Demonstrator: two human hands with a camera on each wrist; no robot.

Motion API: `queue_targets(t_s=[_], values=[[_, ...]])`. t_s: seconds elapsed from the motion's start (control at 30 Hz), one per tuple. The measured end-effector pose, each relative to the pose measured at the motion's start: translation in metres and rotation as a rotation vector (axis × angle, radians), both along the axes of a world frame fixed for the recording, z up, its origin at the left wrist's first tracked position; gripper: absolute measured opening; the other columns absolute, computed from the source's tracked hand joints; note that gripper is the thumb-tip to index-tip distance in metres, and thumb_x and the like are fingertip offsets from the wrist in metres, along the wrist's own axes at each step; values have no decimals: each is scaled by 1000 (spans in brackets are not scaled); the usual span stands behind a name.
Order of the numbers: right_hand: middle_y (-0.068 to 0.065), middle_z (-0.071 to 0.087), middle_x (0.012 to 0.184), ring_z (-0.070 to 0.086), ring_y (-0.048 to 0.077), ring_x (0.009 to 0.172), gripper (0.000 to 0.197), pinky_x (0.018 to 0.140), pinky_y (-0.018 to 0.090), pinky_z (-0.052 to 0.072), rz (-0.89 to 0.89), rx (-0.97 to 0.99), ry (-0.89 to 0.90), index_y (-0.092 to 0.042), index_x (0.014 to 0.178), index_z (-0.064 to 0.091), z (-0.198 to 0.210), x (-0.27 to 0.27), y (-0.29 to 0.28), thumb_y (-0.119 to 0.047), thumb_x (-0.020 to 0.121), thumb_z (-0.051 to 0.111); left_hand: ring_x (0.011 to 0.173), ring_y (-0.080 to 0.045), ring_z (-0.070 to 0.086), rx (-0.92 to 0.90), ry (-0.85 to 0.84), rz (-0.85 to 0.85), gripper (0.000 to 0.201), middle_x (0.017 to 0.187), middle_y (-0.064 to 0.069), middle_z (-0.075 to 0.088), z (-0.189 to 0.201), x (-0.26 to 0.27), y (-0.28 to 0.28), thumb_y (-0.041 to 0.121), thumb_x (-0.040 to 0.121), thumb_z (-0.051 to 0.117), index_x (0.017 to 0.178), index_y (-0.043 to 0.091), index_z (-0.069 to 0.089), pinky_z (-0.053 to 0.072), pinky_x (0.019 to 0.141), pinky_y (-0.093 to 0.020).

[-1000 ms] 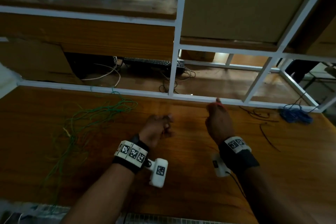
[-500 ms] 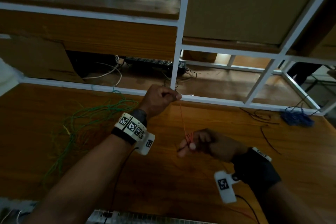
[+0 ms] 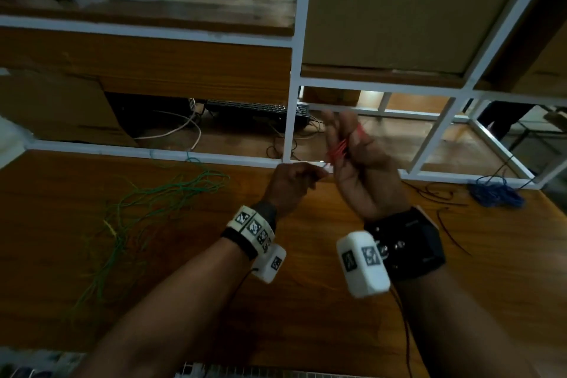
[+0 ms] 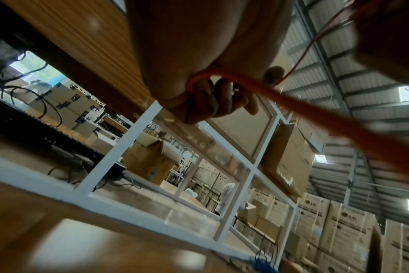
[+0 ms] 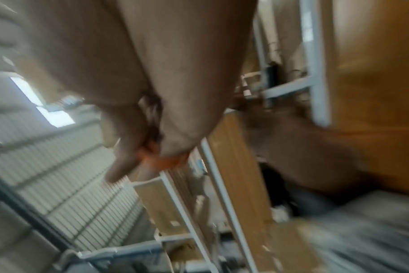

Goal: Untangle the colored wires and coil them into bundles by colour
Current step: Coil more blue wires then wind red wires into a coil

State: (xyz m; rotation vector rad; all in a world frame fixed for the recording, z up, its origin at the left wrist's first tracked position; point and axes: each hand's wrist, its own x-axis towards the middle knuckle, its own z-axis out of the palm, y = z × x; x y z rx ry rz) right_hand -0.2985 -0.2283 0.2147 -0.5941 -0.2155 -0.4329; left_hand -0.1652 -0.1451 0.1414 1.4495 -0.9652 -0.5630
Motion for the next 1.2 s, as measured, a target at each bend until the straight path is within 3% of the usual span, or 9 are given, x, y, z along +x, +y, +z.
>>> queue_targets(t_s=[0.27,0.37,0.47,0.57,0.63,0.8,0.9,1.03,1.2], values=[[11,73,123,65,21,122,23,99,21,53,-724,207,306,-6,121,64,11,-9,-66,-6,102,52,59,-11,53,190,3,-31,20,67,6,64,-49,-13,42,28,97,59,90,40,74,40,51,-22],[33,59,133,57,40,124,39,90,36,57,-1067,-246,753,11,133,54,-9,-2,-77,-12,102,56,62,0,56,218,-98,-87,11,67,15,64,-37,-23,46,32,94,63,89,34,73,45,56,-15],[13,70,125,66,19,114,28,97,32,56,-1318,-977,924,-3,123,66,-47,-2,-78,-1,100,52,73,-4,63,209,-263,-30,12,86,12,70,-23,-17,46,31,95,62,96,26,73,54,65,-20],[-1,66,119,64,13,109,25,86,22,49,-627,-1621,1121,-20,110,67,-80,-10,-82,-5,104,48,80,1,60,218,-463,122,18,98,9,70,-13,4,52,27,95,62,105,17,74,50,69,-17],[-7,66,113,63,11,106,20,94,32,52,-209,-1641,1159,-29,103,65,-92,-18,-78,-18,106,49,82,0,61,220,-545,167,19,101,7,71,-8,23,60,29,95,63,107,18,74,50,71,-19],[-6,71,110,65,21,106,19,102,55,51,151,-1652,1059,-34,104,70,-93,-29,-56,-38,105,51,83,-1,63,192,-607,102,21,96,7,72,8,40,65,30,93,65,108,18,74,48,73,-15],[-3,72,122,63,19,122,31,111,52,44,396,-1472,819,-25,114,73,-82,-34,-36,-45,105,51,81,1,64,91,-648,105,17,92,8,72,22,48,56,27,92,66,103,17,75,49,71,-13],[14,74,115,66,26,114,29,105,42,48,690,-1226,502,9,126,59,-66,-34,-13,-8,109,43,79,-5,66,142,-495,-41,14,93,8,73,35,45,41,27,89,69,96,17,76,56,69,-25],[20,71,116,68,26,114,22,105,40,52,534,-486,156,5,120,61,-56,-24,0,-6,101,57,75,-11,67,17,-209,90,8,87,-1,74,32,44,25,19,90,70,92,15,76,54,65,-23]])
